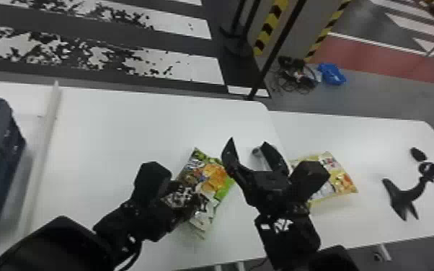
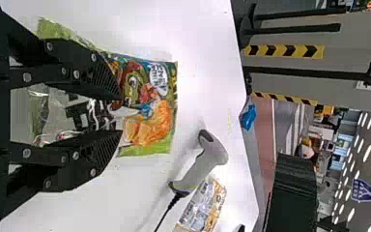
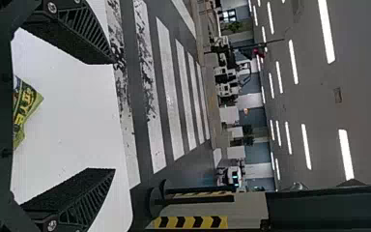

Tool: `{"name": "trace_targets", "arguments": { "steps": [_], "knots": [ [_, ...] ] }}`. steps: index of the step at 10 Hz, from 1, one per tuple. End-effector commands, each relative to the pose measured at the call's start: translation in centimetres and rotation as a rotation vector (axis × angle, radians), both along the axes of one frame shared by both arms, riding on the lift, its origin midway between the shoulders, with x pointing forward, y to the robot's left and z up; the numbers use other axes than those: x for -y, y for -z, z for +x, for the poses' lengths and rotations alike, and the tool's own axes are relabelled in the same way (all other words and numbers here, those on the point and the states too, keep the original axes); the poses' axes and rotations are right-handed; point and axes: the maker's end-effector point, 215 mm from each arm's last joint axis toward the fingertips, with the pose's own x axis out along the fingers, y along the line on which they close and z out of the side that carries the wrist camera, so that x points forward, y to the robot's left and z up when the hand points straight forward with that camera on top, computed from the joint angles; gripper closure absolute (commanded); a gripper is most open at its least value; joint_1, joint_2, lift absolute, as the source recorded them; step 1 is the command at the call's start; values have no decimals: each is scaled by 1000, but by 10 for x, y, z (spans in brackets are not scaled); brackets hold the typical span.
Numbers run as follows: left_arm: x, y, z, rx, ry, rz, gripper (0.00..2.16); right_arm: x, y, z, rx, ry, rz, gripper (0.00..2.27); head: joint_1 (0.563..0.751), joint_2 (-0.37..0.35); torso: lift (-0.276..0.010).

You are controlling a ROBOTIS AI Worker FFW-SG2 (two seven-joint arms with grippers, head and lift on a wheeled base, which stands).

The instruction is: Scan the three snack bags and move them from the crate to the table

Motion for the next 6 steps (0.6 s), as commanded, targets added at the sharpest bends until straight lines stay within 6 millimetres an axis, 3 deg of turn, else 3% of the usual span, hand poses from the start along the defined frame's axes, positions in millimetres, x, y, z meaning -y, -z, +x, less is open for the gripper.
{"name": "trace_targets", "arguments": {
  "steps": [1, 3, 6],
  "knots": [
    [-4, -6, 1, 28, -20, -4, 29, 0, -2, -3, 4, 1, 3, 90, 695, -350, -62],
    [-39, -29, 14, 102, -120, -9, 29, 3, -2, -3, 4, 2, 7, 90, 695, -350, -62],
    [-146, -64, 40, 168, -318, -5, 29, 6, 2, -5, -9, -5, 0, 90, 695, -350, -62]
  ]
}}
